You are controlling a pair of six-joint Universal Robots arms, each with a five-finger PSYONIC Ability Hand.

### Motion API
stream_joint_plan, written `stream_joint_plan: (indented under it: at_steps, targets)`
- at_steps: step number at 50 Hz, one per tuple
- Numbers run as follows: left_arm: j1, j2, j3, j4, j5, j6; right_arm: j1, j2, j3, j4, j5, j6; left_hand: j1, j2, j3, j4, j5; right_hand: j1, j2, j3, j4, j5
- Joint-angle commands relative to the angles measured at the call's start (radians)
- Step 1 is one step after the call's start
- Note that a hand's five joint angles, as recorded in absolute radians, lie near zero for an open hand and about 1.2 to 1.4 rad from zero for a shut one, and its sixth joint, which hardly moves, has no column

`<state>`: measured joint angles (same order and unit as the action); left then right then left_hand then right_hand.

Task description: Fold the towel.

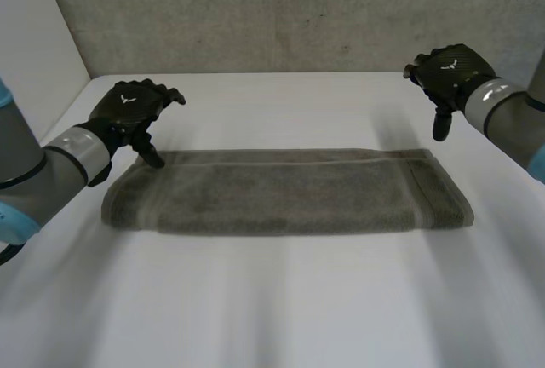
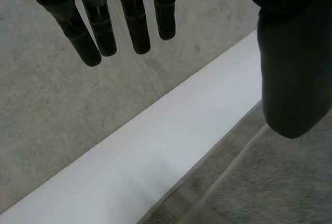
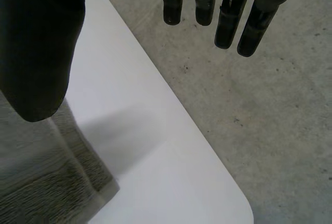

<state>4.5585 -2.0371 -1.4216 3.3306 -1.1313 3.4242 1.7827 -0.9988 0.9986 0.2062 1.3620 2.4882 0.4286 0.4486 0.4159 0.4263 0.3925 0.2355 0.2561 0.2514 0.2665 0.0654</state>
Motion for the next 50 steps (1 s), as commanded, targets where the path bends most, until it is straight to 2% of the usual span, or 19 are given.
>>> stream_joint_plan:
  at_steps: [1, 5, 9, 15, 22, 30, 31, 32, 34, 37, 43, 46, 48, 50]
  targets:
    - [0.01, 0.187, -0.202, 0.076, -0.001, -0.016, -0.008, -0.202, 0.354, -0.125, 0.002, 0.0, -0.095, -0.115, -0.082, -0.092, -0.233, -0.061, -0.082, -0.077, -0.092, -0.065]
    - [0.01, 0.229, -0.281, 0.151, -0.012, -0.022, -0.011, -0.251, 0.463, -0.149, -0.004, 0.014, -0.095, -0.115, -0.082, -0.092, -0.233, -0.045, -0.065, -0.061, -0.076, -0.049]
    - [-0.004, 0.244, -0.376, 0.26, -0.076, -0.062, -0.012, -0.259, 0.577, -0.188, -0.015, 0.026, -0.095, -0.115, -0.082, -0.092, -0.233, 0.005, -0.015, -0.011, -0.026, 0.001]
    - [-0.015, 0.224, -0.436, 0.345, -0.154, -0.102, -0.057, -0.178, 0.653, -0.26, -0.015, 0.026, -0.098, -0.118, -0.085, -0.095, -0.236, 0.064, 0.043, 0.048, 0.033, 0.059]
    - [-0.018, 0.202, -0.453, 0.383, -0.154, -0.102, -0.095, -0.08, 0.664, -0.338, -0.015, 0.011, -0.095, -0.115, -0.082, -0.092, -0.233, 0.313, 0.292, 0.297, 0.282, 0.308]
    - [-0.013, 0.202, -0.468, 0.398, -0.153, -0.102, -0.109, -0.028, 0.641, -0.34, -0.015, 0.006, -0.095, -0.115, -0.082, -0.092, -0.233, 0.369, 0.348, 0.353, 0.338, 0.364]
    - [-0.013, 0.202, -0.471, 0.398, -0.153, -0.102, -0.114, -0.014, 0.634, -0.34, -0.012, 0.005, -0.098, -0.118, -0.085, -0.095, -0.236, 0.561, 0.54, 0.545, 0.53, 0.556]
    - [-0.013, 0.202, -0.471, 0.398, -0.153, -0.102, -0.114, -0.014, 0.634, -0.34, -0.012, 0.005, -0.098, -0.118, -0.085, -0.095, -0.236, 0.563, 0.542, 0.547, 0.532, 0.558]
    - [-0.013, 0.202, -0.473, 0.398, -0.153, -0.102, -0.134, -0.004, 0.62, -0.34, -0.006, 0.008, -0.098, -0.118, -0.085, -0.095, -0.236, 1.057, 1.036, 1.041, 1.026, 1.052]
    - [-0.015, 0.202, -0.474, 0.4, -0.154, -0.102, -0.144, -0.003, 0.615, -0.338, -0.004, 0.006, -0.098, -0.118, -0.085, -0.095, -0.236, 1.161, 1.14, 1.145, 1.13, 1.156]
    - [-0.016, 0.202, -0.484, 0.406, -0.156, -0.102, -0.209, -0.032, 0.594, -0.332, 0.042, -0.003, -0.098, -0.118, -0.085, -0.095, -0.236, 1.161, 1.14, 1.145, 1.13, 1.156]
    - [-0.016, 0.202, -0.485, 0.406, -0.156, -0.103, -0.241, -0.075, 0.571, -0.327, 0.089, -0.055, -0.098, -0.118, -0.085, -0.095, -0.236, 1.161, 1.14, 1.145, 1.13, 1.156]
    - [-0.018, 0.204, -0.485, 0.406, -0.157, -0.103, -0.253, -0.087, 0.555, -0.324, 0.115, -0.111, -0.101, -0.121, -0.088, -0.098, -0.239, 1.161, 1.14, 1.145, 1.13, 1.156]
    - [-0.019, 0.202, -0.485, 0.412, -0.159, -0.106, -0.249, -0.104, 0.532, -0.326, 0.179, -0.253, -0.101, -0.121, -0.088, -0.098, -0.239, 1.161, 1.14, 1.145, 1.13, 1.156]
